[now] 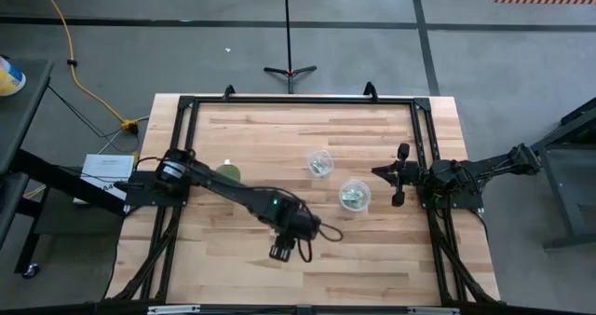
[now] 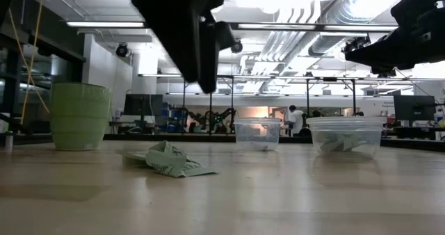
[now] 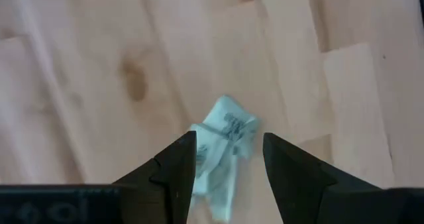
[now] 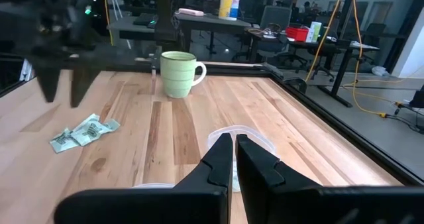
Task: Pick and place Stevia / Truvia into bins
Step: Put the stevia packet into the top transparent container
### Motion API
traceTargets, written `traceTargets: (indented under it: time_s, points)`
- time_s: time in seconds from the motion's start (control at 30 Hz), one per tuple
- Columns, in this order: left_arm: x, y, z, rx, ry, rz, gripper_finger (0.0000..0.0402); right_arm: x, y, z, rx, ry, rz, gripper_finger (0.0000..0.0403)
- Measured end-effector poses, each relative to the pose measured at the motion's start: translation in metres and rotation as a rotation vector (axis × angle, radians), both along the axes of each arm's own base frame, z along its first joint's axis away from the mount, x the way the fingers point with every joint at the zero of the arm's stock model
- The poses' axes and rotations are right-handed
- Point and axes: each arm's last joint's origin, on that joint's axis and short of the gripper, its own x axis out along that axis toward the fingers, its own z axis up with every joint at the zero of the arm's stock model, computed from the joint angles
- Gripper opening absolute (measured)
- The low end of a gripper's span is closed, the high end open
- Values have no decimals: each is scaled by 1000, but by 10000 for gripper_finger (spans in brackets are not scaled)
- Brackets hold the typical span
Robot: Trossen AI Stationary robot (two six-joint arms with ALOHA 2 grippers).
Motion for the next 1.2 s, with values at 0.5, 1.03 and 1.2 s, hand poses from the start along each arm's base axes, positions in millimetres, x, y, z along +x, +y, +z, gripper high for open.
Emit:
traceTargets:
  time_s: [0.5,1.03,1.2]
  points:
    - [-14,22,-43,66,126,115,209,0,0,0,0,0,-2,12]
    - [-12,28,-46,38,139,109,209,0,0,0,0,1,-2,12]
    - [-10,27,-46,30,114,105,209,0,0,0,0,1,-2,12]
